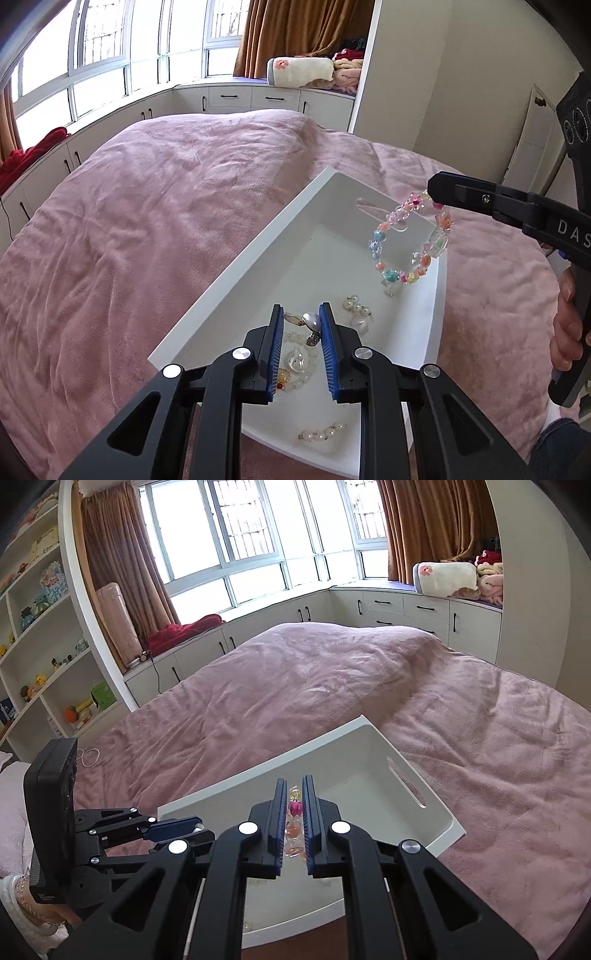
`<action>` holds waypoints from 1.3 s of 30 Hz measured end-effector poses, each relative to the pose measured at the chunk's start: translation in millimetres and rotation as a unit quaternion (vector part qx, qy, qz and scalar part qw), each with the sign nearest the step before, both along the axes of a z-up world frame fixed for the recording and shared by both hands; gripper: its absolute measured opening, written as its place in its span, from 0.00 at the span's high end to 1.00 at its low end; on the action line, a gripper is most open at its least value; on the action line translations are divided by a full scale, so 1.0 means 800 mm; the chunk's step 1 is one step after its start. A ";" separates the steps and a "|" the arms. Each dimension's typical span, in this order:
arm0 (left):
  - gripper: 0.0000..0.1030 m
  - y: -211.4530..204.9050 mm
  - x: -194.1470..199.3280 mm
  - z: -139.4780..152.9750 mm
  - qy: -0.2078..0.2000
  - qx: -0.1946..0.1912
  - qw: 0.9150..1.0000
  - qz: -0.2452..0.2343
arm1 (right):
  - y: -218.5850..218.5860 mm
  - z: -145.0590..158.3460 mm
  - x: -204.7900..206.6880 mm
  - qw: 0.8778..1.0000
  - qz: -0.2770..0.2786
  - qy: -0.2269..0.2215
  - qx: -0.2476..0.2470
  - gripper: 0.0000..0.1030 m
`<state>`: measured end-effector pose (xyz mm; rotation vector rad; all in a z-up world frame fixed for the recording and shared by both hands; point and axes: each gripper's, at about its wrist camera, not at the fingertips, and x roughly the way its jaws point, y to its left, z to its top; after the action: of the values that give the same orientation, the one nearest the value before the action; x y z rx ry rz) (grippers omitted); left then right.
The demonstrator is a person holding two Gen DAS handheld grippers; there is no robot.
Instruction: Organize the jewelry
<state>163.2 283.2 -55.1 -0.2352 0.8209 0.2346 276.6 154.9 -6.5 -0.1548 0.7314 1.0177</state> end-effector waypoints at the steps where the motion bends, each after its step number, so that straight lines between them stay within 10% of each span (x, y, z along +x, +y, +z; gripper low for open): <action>1: 0.76 -0.001 0.001 -0.004 0.003 0.000 1.000 0.000 | -0.001 -0.003 0.001 1.000 -0.002 0.000 -0.002 0.91; 8: 0.75 0.000 0.007 -0.018 0.017 0.014 1.000 0.008 | 0.000 -0.011 0.009 1.000 -0.013 0.006 -0.005 0.91; 12: 0.43 0.004 0.005 -0.018 0.020 0.029 0.999 0.019 | 0.001 -0.009 0.004 1.000 -0.024 -0.009 -0.011 0.86; 14: 0.35 0.004 0.004 -0.017 0.024 0.041 0.999 0.021 | 0.000 -0.008 0.003 0.999 -0.028 -0.012 -0.012 0.57; 16: 0.29 0.005 0.003 -0.016 0.027 0.049 0.998 0.024 | -0.003 -0.005 0.001 0.999 -0.042 -0.025 -0.008 0.49; 30: 0.22 -0.019 -0.002 0.011 0.007 0.081 0.997 0.019 | -0.011 0.012 -0.019 0.998 -0.027 -0.049 -0.009 0.42; 39: 0.11 -0.045 -0.019 0.023 -0.012 0.087 0.996 0.031 | -0.037 0.022 -0.056 0.994 -0.027 -0.105 -0.032 0.12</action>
<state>147.6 247.6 -36.3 -0.0988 0.7647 0.3592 232.1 125.1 11.1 -0.2917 0.5730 0.9110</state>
